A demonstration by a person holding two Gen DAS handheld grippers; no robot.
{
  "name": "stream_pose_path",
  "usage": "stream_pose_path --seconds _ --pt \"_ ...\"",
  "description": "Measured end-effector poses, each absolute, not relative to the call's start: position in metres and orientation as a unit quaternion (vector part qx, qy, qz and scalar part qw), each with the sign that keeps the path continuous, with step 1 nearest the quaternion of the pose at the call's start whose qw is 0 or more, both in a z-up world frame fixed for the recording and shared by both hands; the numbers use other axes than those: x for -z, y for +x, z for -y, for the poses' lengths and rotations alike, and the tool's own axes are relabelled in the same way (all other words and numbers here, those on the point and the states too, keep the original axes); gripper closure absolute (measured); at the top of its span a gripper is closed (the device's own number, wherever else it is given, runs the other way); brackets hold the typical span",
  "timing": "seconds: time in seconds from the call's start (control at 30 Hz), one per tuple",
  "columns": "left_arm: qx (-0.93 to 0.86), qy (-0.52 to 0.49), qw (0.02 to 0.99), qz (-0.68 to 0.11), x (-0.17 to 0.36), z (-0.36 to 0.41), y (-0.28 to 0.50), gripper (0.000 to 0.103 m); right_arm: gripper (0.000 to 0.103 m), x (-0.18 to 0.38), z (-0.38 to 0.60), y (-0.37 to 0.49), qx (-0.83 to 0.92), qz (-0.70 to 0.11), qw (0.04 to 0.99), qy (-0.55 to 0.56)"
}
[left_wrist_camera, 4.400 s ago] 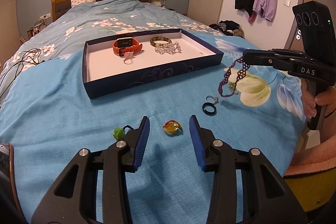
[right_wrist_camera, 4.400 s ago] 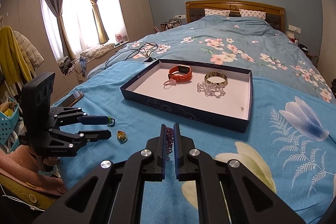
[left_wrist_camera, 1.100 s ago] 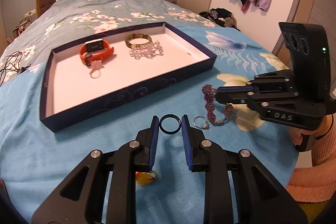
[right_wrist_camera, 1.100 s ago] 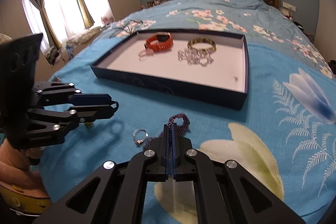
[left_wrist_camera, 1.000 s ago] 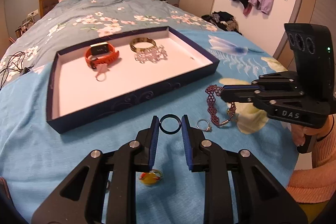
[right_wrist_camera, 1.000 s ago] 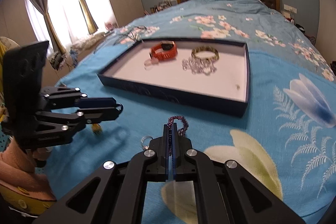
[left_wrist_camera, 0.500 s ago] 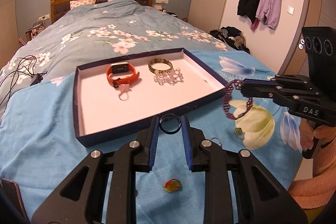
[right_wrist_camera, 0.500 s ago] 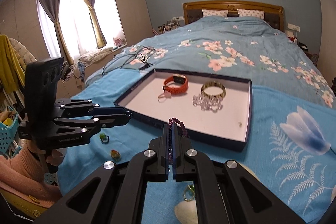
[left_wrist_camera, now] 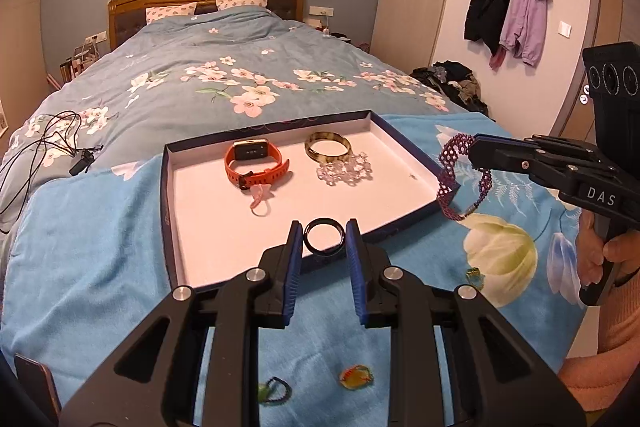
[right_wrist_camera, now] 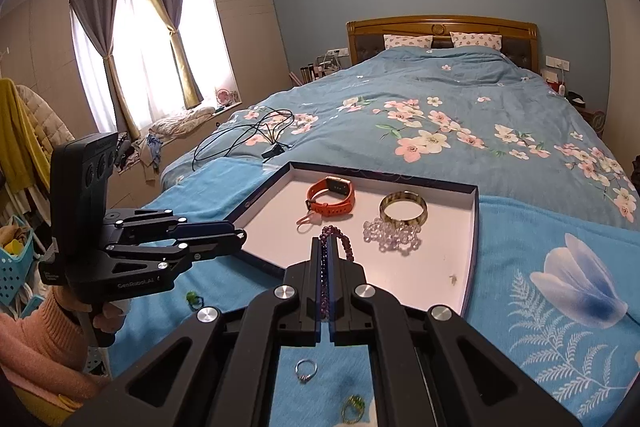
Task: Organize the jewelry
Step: 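Grasp a black ring with the left tool while the right tool carries the purple bracelet toward the box, then lower the purple bracelet into the box with the right tool while the left tool drops the black ring in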
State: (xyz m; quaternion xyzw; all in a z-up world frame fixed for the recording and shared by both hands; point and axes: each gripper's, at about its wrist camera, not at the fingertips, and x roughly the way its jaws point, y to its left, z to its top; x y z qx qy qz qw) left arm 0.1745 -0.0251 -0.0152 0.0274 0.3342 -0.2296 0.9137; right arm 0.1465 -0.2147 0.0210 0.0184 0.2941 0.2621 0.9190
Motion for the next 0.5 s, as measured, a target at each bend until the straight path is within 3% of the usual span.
stream_pose_path --seconds 0.5 --pt "0.211 0.039 0.914 -0.343 0.021 0.025 0.206 0.081 0.102 -0.013 0.207 0.187 -0.267 -0.308 0.912 0.042"
